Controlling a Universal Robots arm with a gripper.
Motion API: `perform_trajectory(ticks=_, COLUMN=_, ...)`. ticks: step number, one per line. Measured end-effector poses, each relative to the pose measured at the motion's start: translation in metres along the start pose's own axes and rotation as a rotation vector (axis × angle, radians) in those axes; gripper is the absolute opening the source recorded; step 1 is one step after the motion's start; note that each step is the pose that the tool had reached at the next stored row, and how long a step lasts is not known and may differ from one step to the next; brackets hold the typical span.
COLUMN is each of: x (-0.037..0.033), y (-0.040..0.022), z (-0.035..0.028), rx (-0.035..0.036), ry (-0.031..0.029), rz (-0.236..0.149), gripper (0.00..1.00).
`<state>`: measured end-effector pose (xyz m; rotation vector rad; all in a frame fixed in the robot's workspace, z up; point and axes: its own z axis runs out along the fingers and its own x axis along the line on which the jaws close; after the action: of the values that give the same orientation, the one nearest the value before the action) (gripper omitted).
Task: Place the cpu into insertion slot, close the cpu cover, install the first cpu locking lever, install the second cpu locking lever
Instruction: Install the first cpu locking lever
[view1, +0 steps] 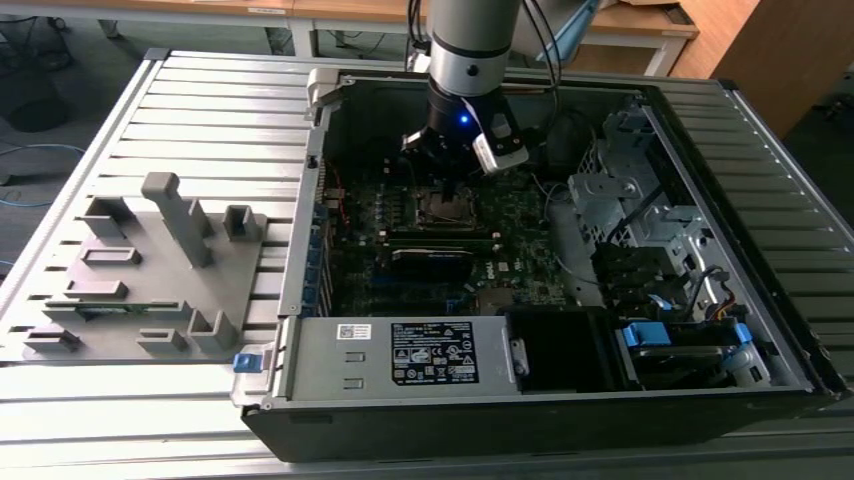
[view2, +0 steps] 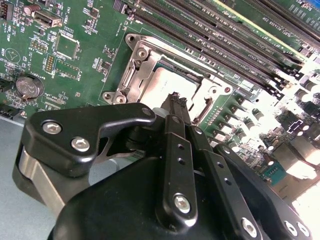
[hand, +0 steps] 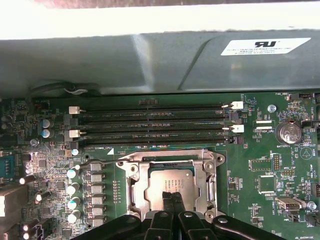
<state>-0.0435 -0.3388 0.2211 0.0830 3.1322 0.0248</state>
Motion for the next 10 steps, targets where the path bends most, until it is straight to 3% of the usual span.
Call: perform_trajectory(ticks=10, x=0.0000, y=0.0000, z=-0.0012, rx=0.0002, ry=0.0001, rz=0.000, gripper=0.11)
